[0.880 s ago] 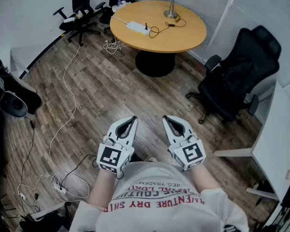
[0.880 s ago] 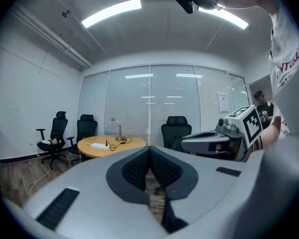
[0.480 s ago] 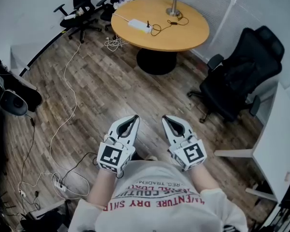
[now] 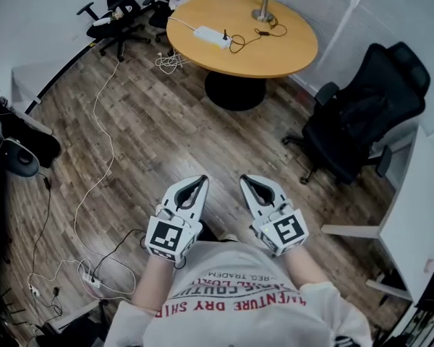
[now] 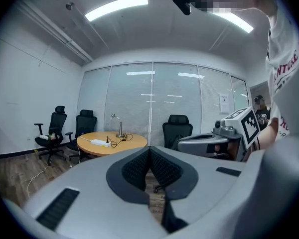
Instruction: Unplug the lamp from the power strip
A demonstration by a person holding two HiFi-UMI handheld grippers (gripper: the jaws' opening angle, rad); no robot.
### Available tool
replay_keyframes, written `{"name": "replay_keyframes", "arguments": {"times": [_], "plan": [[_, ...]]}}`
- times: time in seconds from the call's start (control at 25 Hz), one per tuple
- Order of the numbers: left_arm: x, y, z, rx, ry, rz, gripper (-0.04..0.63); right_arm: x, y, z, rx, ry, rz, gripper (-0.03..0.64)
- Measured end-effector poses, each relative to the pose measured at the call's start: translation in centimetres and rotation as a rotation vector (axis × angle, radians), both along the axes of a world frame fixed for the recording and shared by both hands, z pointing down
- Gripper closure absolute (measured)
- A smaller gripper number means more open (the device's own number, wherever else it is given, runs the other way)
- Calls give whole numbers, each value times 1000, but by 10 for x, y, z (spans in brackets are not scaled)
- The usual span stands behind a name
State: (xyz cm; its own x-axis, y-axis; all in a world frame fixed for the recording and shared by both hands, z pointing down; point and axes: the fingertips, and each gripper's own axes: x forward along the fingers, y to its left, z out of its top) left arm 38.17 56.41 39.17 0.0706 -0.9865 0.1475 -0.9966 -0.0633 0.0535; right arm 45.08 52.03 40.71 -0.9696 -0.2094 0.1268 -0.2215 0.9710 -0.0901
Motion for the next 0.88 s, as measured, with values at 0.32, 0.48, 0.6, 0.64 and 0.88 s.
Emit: {"name": "replay_keyframes", "arguments": {"times": [0.32,0.48,0.6,0.64,0.88], "plan": [[-87,-5,3,1,0,-7,568,-84,-8,6,-23,24,-11,588],[-144,-15,-1,0,4,2,568,-138,-21,11,-27,68,4,588],[-187,-23,0,-8,-11,7,568,-175,-31,10,-36,76,27,588],[-199,-26,0,-12,-9,7,568,-187,-36,10,-40,77,36,586],[-256,-33,-1,-34,28,6,568,-241,-51,10,-68,75,65,586]]}}
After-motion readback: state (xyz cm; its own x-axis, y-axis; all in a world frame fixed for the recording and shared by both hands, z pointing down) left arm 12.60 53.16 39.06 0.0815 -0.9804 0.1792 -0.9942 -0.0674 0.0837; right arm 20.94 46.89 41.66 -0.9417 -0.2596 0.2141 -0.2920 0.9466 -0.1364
